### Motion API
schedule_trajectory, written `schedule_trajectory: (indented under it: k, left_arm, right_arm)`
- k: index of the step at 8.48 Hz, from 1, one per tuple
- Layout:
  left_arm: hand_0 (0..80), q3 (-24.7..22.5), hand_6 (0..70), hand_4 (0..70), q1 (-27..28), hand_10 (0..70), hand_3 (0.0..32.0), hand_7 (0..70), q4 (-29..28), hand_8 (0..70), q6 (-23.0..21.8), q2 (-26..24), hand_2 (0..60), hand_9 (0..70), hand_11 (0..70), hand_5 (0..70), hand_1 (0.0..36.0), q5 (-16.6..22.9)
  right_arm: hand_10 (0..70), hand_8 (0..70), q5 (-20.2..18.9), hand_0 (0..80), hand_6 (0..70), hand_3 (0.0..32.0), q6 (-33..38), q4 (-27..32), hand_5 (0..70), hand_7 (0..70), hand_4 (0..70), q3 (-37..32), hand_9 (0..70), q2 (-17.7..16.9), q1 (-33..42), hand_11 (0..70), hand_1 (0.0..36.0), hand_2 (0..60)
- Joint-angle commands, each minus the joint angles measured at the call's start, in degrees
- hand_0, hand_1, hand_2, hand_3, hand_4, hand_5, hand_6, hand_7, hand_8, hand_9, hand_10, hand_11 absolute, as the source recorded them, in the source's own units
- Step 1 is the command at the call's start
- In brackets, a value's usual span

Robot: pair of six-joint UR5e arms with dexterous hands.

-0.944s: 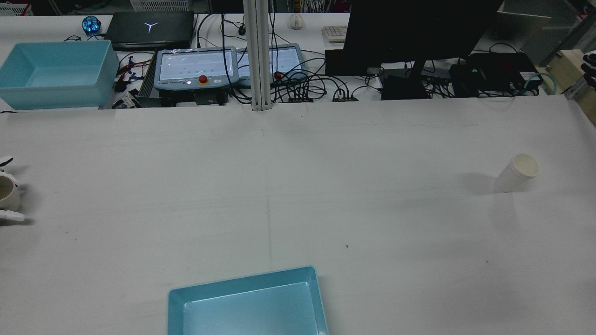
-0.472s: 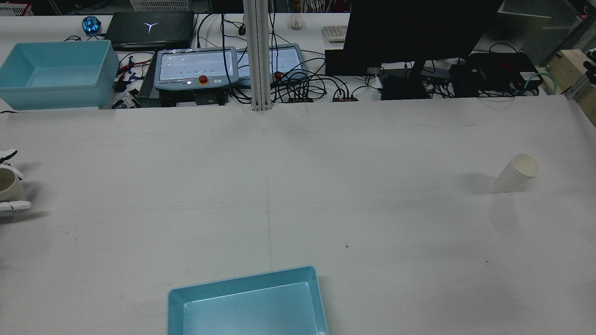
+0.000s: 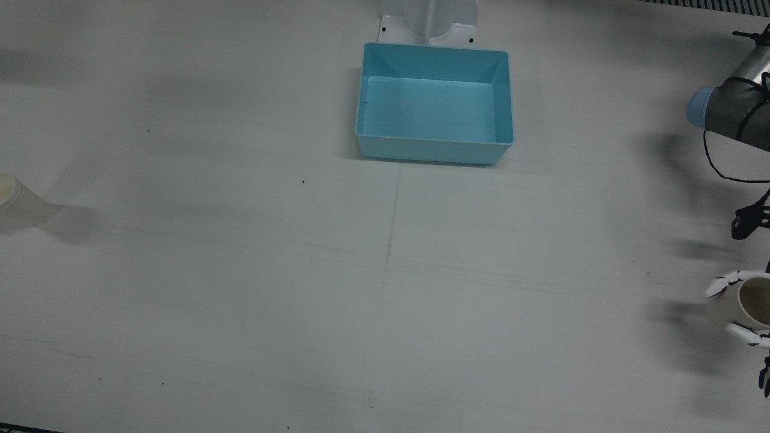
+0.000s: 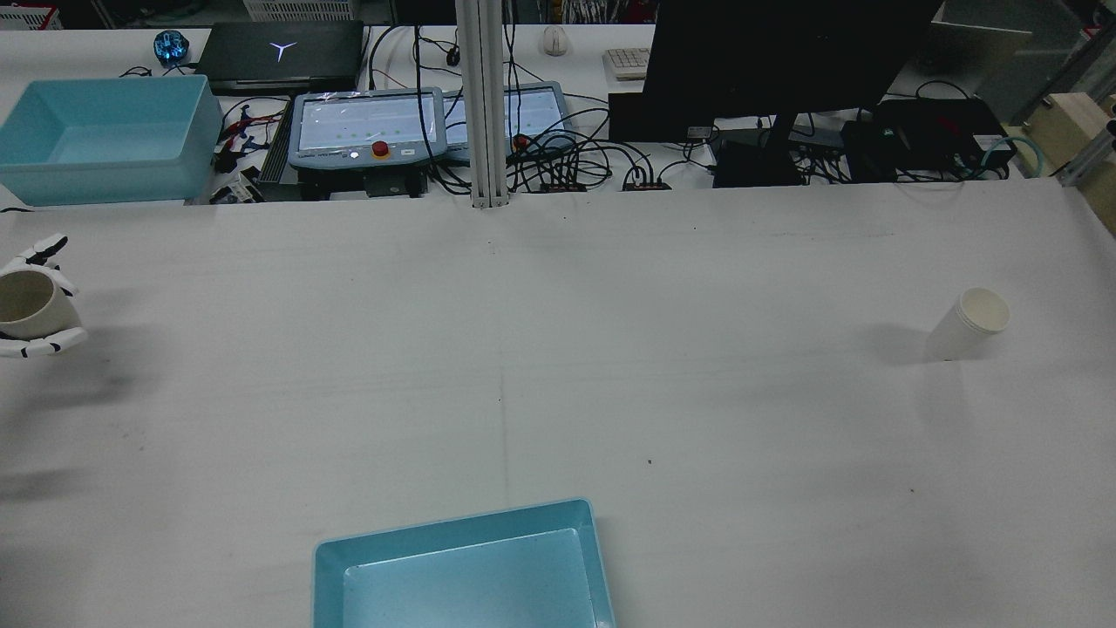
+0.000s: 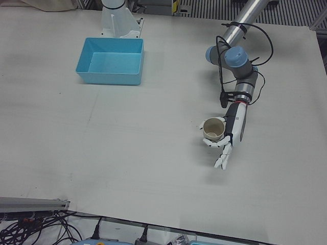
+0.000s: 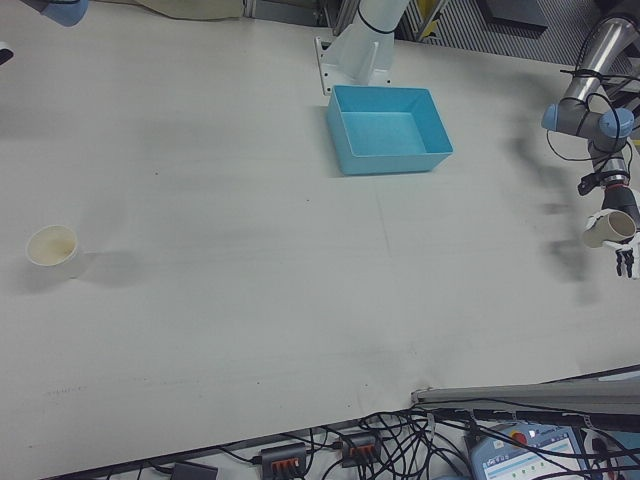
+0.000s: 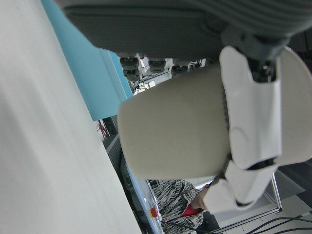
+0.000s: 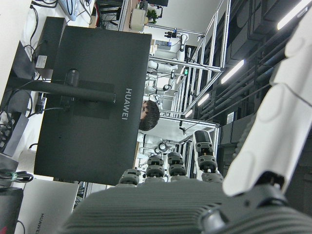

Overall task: Pour water
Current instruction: 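Lift the white paper cup off the table with the left hand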

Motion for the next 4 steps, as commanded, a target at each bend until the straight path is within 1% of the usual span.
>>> schedule_trajectory:
  k: [1, 2, 3, 4]
  left_arm:
    - [56.6, -8.24, 8.8, 54.5, 0.07, 4.9, 0.0, 10.3, 6.59, 4.6, -0.72, -0.31, 60.0, 2.0, 9.3, 70.0, 36.0, 0.2]
    - [57.2, -8.69, 8.8, 54.2, 0.07, 4.6, 0.0, 10.3, 7.05, 4.7, -0.72, -0.74, 60.0, 2.1, 8.9, 70.0, 36.0, 0.2]
    - [57.5, -8.61, 9.0, 54.5, 0.15, 4.5, 0.0, 10.5, 7.31, 4.6, -0.63, -1.27, 60.0, 2.0, 8.7, 70.0, 36.0, 0.2]
    - [57.8, -8.26, 9.2, 54.7, 0.15, 4.4, 0.0, 10.6, 7.75, 4.7, -0.63, -1.97, 60.0, 2.1, 8.7, 70.0, 36.0, 0.2]
  right_arm:
    - [3.2, 7.7, 0.47, 49.2, 4.1, 0.0, -0.63, 6.59, 15.5, 9.1, 11.3, -6.71, 7.7, -3.94, 0.19, 5.8, 9.4, 0.0]
    - [3.4, 7.5, 1.08, 49.1, 2.6, 0.0, -0.55, 17.35, 13.8, 6.5, 6.4, -17.54, 6.9, -4.04, -0.41, 6.2, 9.7, 0.0]
    - [3.4, 7.9, 1.7, 49.6, 3.1, 0.0, -0.46, 25.46, 14.5, 6.8, 6.8, -29.83, 7.3, -2.47, -2.42, 6.2, 10.0, 0.0]
    - [3.4, 8.3, 1.61, 50.1, 5.1, 0.0, -0.37, 29.81, 16.9, 9.4, 13.4, -38.57, 8.3, 0.33, -3.23, 6.2, 10.3, 0.0]
